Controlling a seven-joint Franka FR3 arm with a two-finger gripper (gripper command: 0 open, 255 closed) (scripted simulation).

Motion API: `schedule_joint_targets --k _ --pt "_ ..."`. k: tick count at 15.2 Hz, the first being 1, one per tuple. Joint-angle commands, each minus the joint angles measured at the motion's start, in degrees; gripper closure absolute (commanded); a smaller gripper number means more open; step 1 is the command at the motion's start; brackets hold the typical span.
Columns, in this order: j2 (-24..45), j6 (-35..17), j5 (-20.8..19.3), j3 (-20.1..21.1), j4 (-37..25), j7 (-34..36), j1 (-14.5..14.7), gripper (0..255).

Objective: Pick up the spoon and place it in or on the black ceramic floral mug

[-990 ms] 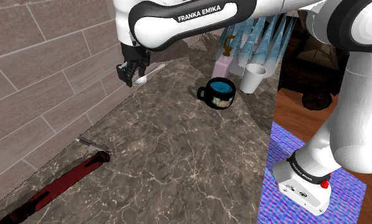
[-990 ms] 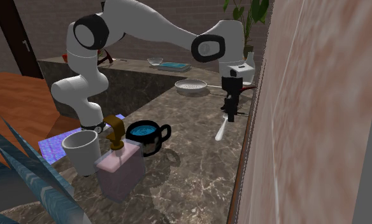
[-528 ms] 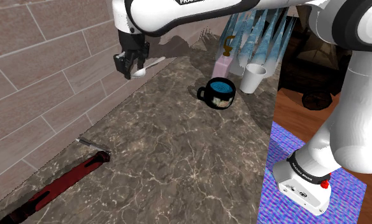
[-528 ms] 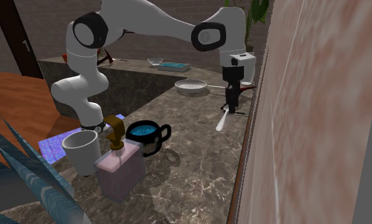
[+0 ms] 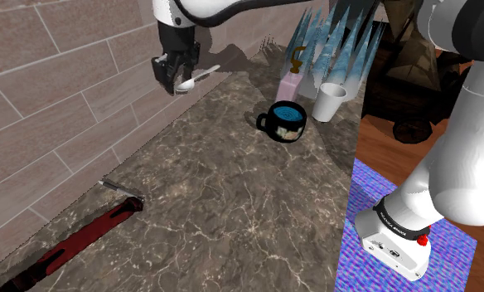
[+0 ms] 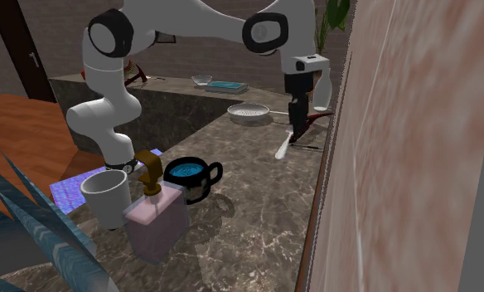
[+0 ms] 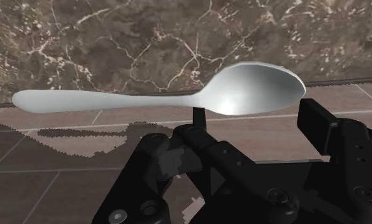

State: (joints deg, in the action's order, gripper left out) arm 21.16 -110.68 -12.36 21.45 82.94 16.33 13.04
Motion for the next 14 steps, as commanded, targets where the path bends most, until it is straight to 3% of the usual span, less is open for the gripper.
schedule_joint_targets --k 1,7,14 --pt "-4.70 -1.79 1.67 0.27 6.13 -1.08 -1.79 255" --pt "-19.75 -6.73 8.06 -0.34 24.65 -6.50 -6.10 255" --pt "-35.96 -8.44 14.53 -3.89 41.50 -14.25 -7.53 255"
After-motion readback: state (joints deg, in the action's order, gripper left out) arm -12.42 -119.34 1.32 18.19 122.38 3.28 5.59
